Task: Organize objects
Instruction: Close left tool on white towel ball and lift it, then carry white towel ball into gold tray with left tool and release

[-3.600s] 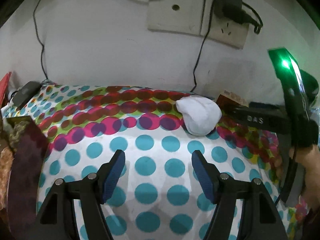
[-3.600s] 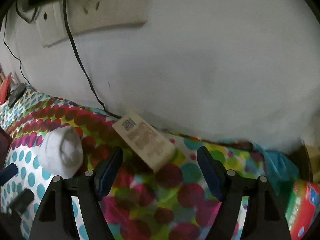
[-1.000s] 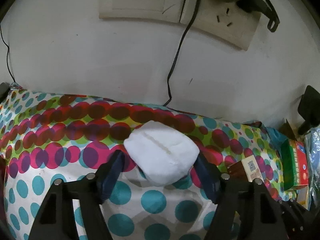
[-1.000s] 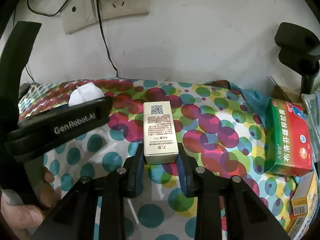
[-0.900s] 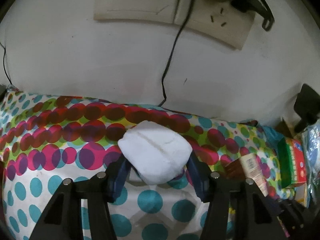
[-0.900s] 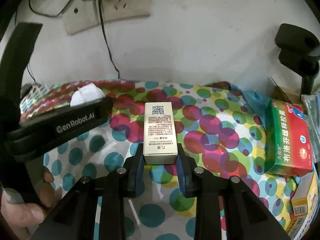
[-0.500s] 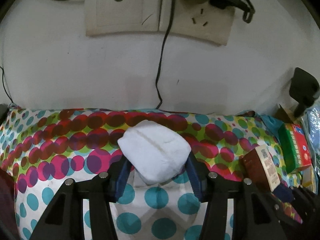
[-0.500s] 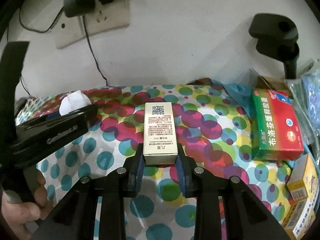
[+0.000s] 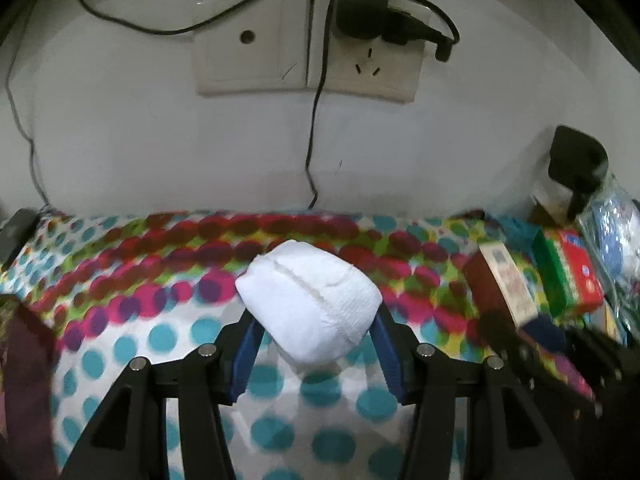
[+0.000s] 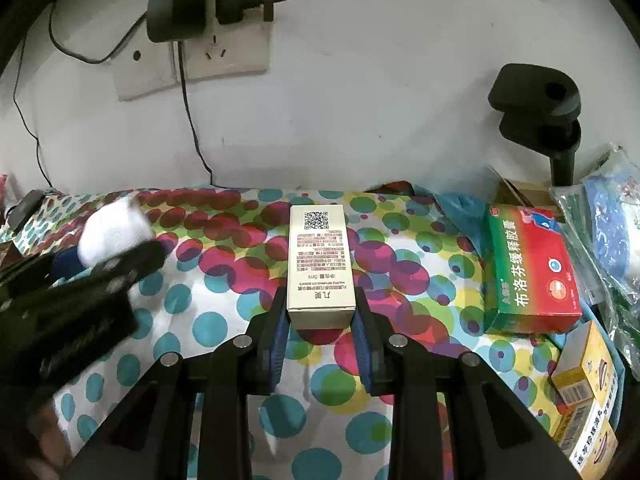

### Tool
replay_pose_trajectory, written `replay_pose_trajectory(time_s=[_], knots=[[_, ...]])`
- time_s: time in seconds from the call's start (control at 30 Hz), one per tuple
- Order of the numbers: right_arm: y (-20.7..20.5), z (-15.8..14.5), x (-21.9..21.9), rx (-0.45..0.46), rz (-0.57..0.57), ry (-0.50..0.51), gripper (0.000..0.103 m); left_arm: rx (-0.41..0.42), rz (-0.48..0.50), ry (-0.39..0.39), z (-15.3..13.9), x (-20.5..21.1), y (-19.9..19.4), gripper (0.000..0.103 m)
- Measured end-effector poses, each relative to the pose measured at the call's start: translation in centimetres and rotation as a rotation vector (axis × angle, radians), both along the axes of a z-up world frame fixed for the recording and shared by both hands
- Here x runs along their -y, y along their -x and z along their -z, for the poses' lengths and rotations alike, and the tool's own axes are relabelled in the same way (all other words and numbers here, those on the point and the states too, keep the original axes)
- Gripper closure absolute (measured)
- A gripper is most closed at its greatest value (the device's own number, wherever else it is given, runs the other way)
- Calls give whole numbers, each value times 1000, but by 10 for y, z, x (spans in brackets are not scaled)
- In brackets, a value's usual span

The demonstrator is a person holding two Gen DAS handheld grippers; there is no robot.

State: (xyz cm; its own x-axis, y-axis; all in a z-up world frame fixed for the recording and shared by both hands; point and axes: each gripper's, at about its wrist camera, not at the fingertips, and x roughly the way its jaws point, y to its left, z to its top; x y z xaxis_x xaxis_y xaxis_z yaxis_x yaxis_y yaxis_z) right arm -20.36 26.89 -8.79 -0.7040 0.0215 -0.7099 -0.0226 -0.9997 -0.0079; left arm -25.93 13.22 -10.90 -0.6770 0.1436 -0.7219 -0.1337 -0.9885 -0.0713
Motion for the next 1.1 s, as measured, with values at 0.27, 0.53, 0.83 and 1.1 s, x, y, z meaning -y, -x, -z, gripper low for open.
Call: replay_pose_trajectory(time_s=[0.27, 0.53, 0.83, 1.1], knots=[[8, 16, -15, 82, 15, 70, 75, 23, -47, 47, -26, 44, -69, 49], [10, 17, -11, 102, 28, 57, 76, -12, -58, 84, -67, 95, -144, 49], [15, 20, 0, 110, 29, 6, 75, -48, -201, 56, -116, 193, -205, 49], [17, 21, 5, 110, 30, 5, 75, 39, -286, 65, -95, 248, -238, 49]])
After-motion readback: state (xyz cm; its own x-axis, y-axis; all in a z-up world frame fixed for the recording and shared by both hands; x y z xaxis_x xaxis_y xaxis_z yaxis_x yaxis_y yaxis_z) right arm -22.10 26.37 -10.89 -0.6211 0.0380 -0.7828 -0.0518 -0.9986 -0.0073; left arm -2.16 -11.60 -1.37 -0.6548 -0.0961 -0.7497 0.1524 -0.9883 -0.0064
